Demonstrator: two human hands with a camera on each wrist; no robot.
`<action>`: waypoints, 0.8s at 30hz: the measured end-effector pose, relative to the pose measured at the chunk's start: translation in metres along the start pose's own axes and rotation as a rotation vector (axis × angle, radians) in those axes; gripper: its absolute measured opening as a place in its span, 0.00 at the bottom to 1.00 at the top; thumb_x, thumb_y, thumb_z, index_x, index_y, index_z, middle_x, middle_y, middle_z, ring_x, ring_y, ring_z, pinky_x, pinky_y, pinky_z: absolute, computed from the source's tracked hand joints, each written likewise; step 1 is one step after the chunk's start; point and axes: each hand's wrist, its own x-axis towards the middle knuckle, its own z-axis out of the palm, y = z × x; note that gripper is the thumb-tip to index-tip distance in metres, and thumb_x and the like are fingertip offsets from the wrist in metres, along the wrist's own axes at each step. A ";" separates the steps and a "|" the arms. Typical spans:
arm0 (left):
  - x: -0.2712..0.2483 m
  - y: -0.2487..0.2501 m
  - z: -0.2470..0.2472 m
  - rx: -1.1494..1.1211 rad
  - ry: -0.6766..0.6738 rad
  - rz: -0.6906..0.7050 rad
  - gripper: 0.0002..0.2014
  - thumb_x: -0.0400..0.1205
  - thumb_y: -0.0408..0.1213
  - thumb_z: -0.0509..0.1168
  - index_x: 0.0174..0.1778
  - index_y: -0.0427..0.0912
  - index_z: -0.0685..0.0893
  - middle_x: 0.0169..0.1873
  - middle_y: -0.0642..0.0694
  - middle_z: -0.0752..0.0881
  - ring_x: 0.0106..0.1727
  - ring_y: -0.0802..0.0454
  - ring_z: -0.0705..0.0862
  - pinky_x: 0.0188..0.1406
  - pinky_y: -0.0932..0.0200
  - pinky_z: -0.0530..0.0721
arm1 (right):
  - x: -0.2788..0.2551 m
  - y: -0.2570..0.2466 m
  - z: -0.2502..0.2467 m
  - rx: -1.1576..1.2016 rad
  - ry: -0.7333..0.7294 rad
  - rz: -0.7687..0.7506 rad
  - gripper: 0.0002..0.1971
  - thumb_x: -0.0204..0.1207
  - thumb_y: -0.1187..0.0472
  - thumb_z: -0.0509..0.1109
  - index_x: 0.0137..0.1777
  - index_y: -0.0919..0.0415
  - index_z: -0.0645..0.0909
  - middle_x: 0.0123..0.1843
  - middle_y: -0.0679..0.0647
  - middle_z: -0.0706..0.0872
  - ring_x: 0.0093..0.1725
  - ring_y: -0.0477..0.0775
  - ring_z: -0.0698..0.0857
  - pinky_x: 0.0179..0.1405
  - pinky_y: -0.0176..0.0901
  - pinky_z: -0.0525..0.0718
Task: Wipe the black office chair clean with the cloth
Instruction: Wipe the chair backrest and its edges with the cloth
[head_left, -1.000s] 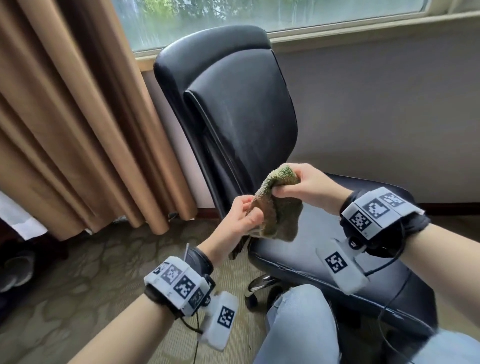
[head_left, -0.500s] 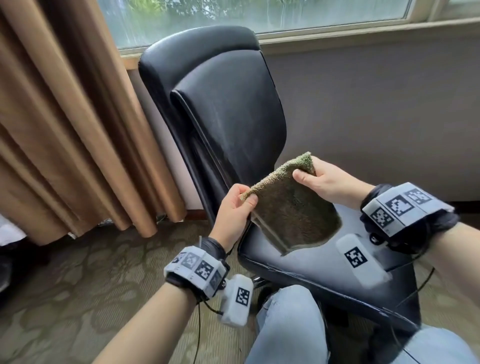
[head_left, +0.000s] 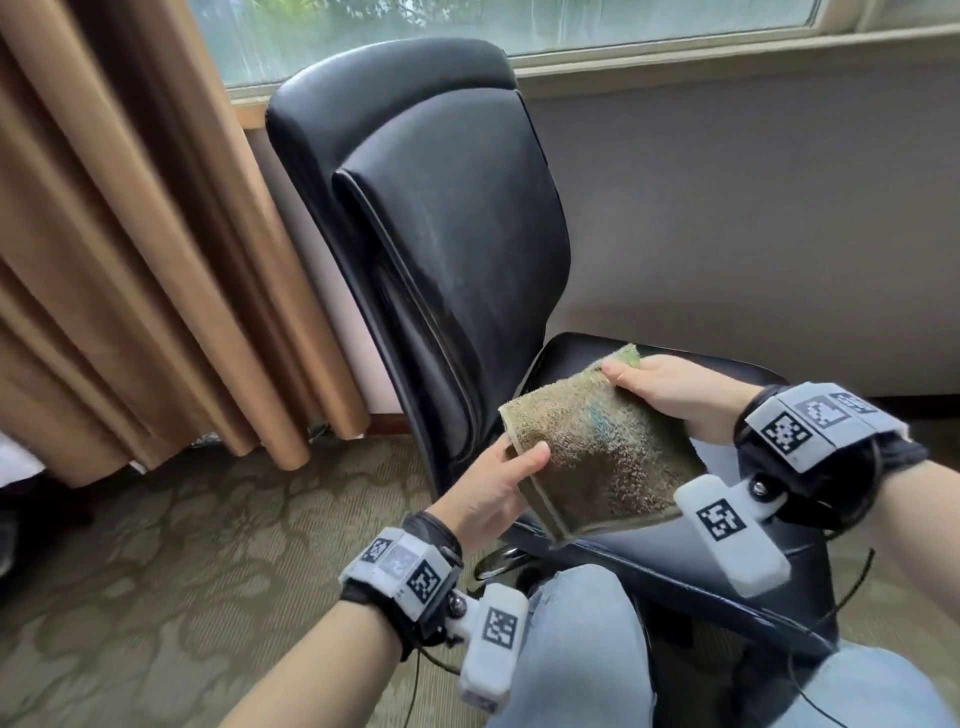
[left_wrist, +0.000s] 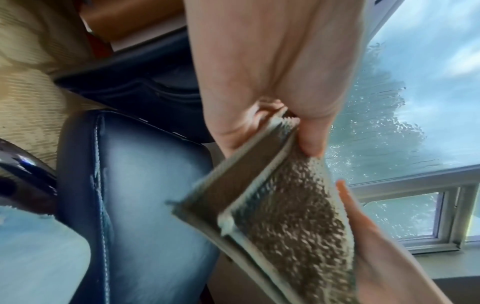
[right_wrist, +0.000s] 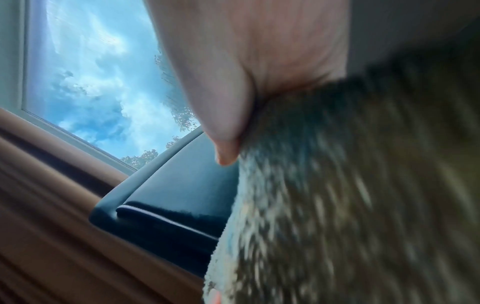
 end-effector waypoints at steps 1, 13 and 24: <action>0.000 0.001 0.001 -0.002 0.011 0.001 0.17 0.84 0.31 0.60 0.70 0.40 0.72 0.61 0.39 0.84 0.54 0.49 0.85 0.55 0.55 0.85 | 0.000 0.003 -0.003 -0.019 -0.044 0.065 0.19 0.80 0.50 0.62 0.50 0.68 0.80 0.43 0.60 0.87 0.35 0.51 0.87 0.38 0.38 0.86; -0.004 0.027 -0.005 0.021 -0.042 -0.007 0.18 0.82 0.25 0.57 0.69 0.35 0.75 0.60 0.36 0.84 0.53 0.48 0.85 0.55 0.55 0.84 | -0.009 0.041 -0.030 0.323 -0.156 0.031 0.32 0.60 0.66 0.76 0.68 0.60 0.76 0.53 0.56 0.89 0.42 0.48 0.89 0.33 0.39 0.88; 0.000 0.037 -0.006 -0.383 -0.031 0.005 0.21 0.80 0.18 0.46 0.61 0.33 0.79 0.53 0.33 0.84 0.42 0.45 0.87 0.41 0.50 0.89 | -0.012 0.033 -0.034 0.505 -0.338 -0.202 0.16 0.55 0.58 0.80 0.44 0.58 0.87 0.41 0.53 0.88 0.37 0.49 0.86 0.40 0.46 0.85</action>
